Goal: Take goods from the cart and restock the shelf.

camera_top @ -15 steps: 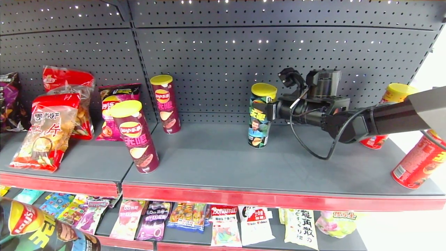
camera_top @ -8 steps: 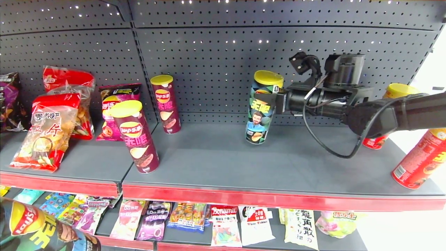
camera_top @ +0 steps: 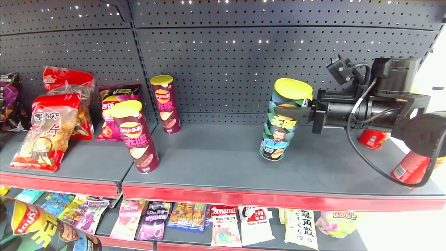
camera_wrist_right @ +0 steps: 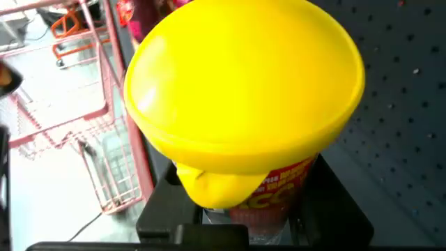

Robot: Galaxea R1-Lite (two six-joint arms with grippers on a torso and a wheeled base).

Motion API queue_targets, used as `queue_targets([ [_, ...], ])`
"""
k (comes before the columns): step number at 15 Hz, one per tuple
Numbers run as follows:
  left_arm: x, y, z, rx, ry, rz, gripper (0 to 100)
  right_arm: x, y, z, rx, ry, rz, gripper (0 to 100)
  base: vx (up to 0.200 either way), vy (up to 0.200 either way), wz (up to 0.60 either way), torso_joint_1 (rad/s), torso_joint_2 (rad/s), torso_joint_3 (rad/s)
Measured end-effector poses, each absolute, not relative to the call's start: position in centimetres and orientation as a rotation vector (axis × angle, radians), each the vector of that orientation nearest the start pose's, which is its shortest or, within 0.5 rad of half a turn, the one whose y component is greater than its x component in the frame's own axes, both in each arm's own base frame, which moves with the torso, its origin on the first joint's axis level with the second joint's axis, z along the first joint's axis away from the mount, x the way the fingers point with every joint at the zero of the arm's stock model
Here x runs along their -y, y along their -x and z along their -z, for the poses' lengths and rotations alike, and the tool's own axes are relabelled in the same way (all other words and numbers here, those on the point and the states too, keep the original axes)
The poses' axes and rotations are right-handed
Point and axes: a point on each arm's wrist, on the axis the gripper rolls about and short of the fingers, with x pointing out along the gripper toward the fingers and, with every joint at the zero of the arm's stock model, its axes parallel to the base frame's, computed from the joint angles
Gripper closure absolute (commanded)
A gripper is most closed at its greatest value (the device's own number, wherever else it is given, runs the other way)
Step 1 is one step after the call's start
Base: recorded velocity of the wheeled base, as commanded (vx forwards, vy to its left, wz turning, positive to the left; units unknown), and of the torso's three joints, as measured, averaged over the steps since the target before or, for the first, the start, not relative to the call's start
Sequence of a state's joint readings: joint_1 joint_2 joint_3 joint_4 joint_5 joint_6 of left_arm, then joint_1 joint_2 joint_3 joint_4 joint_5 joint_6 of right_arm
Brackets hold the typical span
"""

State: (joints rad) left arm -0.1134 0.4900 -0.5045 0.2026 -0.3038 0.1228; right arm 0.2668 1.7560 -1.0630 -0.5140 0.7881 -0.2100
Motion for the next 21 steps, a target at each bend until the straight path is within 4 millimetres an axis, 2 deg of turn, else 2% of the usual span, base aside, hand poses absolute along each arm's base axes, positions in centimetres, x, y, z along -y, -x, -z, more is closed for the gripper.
queue_targets([
  [5, 0.8, -0.8, -20.1, -0.162, -0.102, 0.428, 100, -9.8, -30.8, -20.9, -0.111, 0.154, -1.081, 100, 0.0, 0.0, 0.0, 0.0, 0.0, 0.0],
  [8, 0.8, -0.8, -20.0, -0.164, -0.102, 0.428, 100, -10.3, -30.1, -20.0, -0.136, 0.161, -1.105, 100, 0.0, 0.0, 0.0, 0.0, 0.0, 0.0],
  [21, 0.8, -0.8, -19.7, -0.171, -0.102, 0.429, 100, -11.3, -29.0, -18.1, -0.194, 0.163, -1.149, 100, 0.0, 0.0, 0.0, 0.0, 0.0, 0.0],
])
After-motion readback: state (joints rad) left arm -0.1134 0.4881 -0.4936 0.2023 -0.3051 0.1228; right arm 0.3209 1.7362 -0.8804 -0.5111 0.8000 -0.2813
